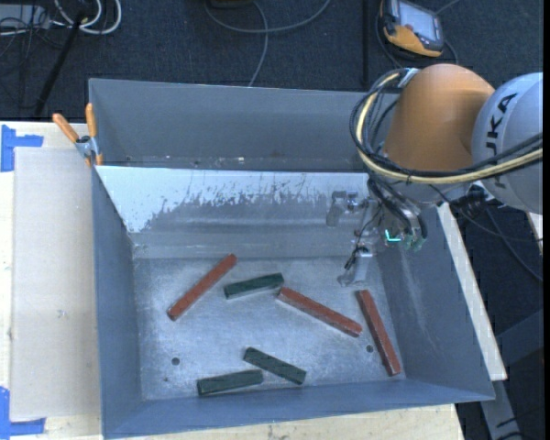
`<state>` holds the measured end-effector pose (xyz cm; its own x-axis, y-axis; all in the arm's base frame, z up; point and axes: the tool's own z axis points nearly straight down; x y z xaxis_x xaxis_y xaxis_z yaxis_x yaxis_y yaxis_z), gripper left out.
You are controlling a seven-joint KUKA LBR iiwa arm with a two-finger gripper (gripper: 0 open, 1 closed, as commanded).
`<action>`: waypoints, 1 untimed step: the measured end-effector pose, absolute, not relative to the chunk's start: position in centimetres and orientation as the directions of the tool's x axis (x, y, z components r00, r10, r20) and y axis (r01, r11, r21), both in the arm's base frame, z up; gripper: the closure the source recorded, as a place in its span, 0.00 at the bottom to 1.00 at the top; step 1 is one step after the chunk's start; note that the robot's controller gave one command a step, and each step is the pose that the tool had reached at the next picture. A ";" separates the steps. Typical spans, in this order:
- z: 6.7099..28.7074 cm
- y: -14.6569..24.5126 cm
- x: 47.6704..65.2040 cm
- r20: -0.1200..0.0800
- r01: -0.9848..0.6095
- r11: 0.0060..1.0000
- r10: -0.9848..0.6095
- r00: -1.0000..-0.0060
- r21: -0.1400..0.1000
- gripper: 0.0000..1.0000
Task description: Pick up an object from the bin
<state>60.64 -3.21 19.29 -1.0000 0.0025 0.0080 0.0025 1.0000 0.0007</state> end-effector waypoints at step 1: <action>30.7 -5.5 62.0 -0.011 -0.127 0.992 -0.127 -0.992 -0.003 0.00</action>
Offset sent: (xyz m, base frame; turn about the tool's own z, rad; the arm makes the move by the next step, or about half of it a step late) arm 0.0112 -0.0222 0.1094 -0.1313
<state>61.98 -5.46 30.71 -0.9918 -0.1274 -0.0115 -0.1274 0.9918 -0.0029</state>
